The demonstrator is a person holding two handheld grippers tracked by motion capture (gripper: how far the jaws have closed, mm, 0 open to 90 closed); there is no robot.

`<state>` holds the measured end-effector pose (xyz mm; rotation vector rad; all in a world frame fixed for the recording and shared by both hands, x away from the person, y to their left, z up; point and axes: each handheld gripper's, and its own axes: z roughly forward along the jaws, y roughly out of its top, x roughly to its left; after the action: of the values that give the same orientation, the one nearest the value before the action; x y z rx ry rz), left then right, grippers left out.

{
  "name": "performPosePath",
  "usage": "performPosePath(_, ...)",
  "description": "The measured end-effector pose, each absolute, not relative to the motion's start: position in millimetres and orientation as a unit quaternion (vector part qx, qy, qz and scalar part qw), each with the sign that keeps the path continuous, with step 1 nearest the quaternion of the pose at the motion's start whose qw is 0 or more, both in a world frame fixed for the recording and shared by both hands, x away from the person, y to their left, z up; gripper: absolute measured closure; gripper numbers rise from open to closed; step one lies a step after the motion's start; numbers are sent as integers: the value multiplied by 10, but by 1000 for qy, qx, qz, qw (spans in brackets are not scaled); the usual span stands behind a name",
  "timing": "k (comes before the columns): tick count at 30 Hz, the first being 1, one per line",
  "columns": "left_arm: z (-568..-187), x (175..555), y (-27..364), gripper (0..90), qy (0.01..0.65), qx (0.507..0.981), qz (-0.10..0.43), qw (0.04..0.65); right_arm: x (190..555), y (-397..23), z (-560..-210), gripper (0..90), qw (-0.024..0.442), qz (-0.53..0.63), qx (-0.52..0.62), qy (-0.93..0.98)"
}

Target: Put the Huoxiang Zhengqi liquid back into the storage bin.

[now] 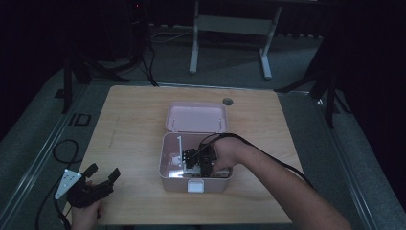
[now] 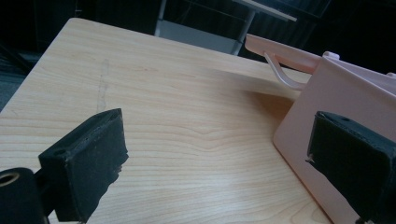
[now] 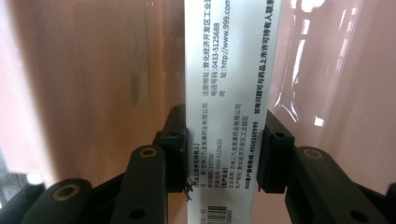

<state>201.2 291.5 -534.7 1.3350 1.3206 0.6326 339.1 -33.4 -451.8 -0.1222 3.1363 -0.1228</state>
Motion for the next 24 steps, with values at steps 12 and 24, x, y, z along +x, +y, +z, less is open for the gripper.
performPosePath(12,-5344,2010,2914,48,556,562,269,549,3408,-342,-4544,615,-1,-29,-32,999)
performPosePath(24,-5342,2009,2905,48,555,567,269,547,3439,-375,-4427,503,-7,-4,-26,1000)
